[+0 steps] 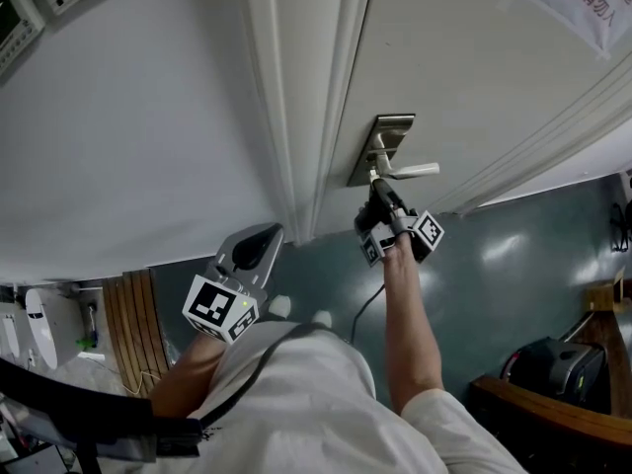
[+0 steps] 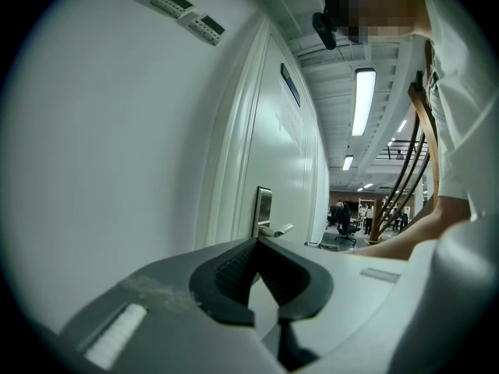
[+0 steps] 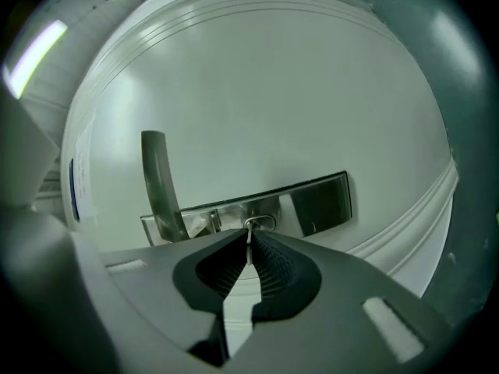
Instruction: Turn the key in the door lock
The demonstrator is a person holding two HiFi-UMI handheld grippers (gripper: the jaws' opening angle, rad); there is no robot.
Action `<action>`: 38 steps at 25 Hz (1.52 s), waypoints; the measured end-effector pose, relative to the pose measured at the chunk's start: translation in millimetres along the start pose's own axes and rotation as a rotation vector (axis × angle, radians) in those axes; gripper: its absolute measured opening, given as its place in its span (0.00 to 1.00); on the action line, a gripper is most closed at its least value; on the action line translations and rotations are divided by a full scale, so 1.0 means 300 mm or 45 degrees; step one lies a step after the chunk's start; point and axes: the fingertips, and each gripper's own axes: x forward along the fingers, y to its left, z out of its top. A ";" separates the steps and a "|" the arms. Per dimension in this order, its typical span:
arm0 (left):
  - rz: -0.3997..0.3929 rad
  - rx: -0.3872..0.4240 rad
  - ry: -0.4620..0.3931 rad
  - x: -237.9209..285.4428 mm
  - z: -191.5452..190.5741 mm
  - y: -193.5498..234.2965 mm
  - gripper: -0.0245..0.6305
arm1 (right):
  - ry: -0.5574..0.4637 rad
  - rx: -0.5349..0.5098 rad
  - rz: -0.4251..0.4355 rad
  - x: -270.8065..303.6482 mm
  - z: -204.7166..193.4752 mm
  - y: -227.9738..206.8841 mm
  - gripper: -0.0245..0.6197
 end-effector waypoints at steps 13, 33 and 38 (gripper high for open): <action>0.005 0.023 -0.013 0.002 0.011 -0.027 0.05 | 0.041 0.020 -0.017 0.005 -0.002 -0.007 0.08; -0.095 0.029 -0.028 0.008 0.018 -0.091 0.05 | 0.103 -0.350 -0.075 -0.099 -0.063 0.041 0.28; -0.147 0.026 -0.031 0.024 0.021 -0.130 0.05 | 0.098 -0.485 0.026 -0.174 -0.124 0.123 0.12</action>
